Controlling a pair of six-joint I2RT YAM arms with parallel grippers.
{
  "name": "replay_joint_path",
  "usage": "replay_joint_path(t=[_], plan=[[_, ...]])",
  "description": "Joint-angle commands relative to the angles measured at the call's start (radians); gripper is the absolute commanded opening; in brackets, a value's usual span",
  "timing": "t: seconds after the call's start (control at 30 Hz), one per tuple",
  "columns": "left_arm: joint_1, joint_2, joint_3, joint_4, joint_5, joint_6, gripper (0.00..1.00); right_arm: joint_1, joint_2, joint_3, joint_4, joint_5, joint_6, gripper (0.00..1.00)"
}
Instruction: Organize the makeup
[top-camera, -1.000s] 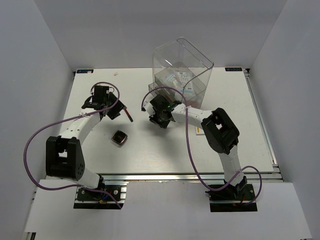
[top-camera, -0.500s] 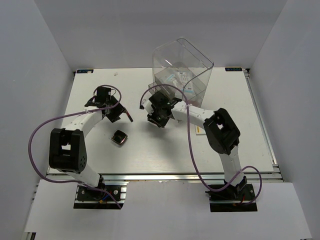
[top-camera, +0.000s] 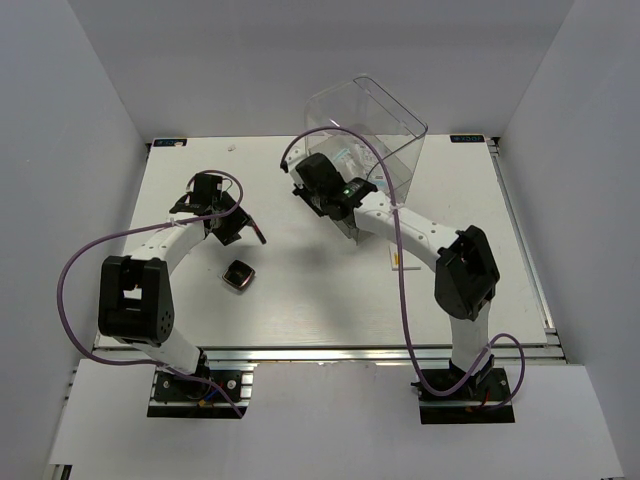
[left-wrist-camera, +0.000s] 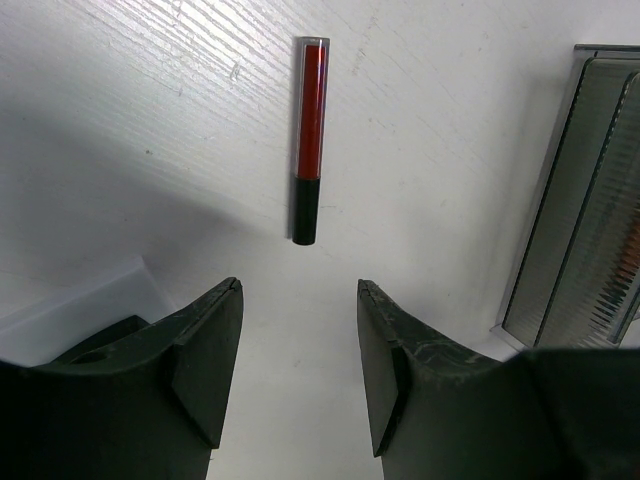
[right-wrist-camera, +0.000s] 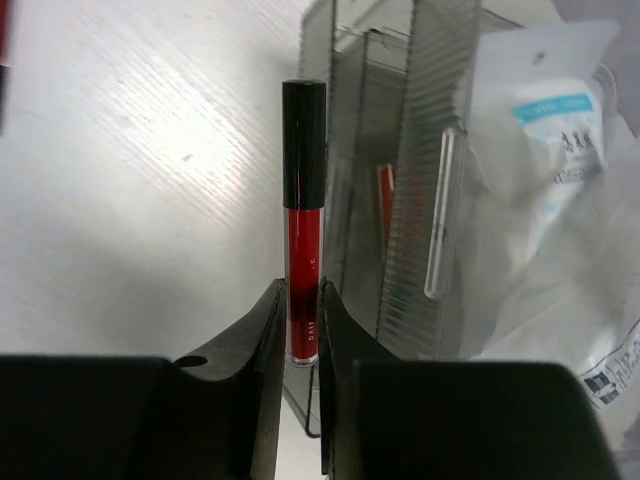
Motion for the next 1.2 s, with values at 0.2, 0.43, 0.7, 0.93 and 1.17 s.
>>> replay_joint_path(t=[0.2, 0.43, 0.7, 0.93, 1.17], plan=[[0.009, -0.017, 0.005, 0.007, 0.003, 0.002, 0.59, 0.004, 0.006, -0.102, 0.129, 0.239, -0.056, 0.0], [0.01, -0.022, 0.002, 0.006, 0.003, 0.002, 0.59, 0.002, 0.007, -0.132, 0.144, 0.231, -0.081, 0.0], [0.01, -0.003, 0.022, 0.006, 0.005, 0.007, 0.6, -0.001, 0.015, -0.123, 0.089, 0.182, -0.059, 0.4], [0.01, 0.046, 0.076, -0.006, 0.009, 0.023, 0.6, -0.004, 0.006, -0.109, 0.074, 0.147, -0.042, 0.49], [0.003, 0.167, 0.187, -0.072, 0.0, 0.054, 0.43, -0.074, -0.2, -0.107, -0.032, -0.527, -0.182, 0.03]])
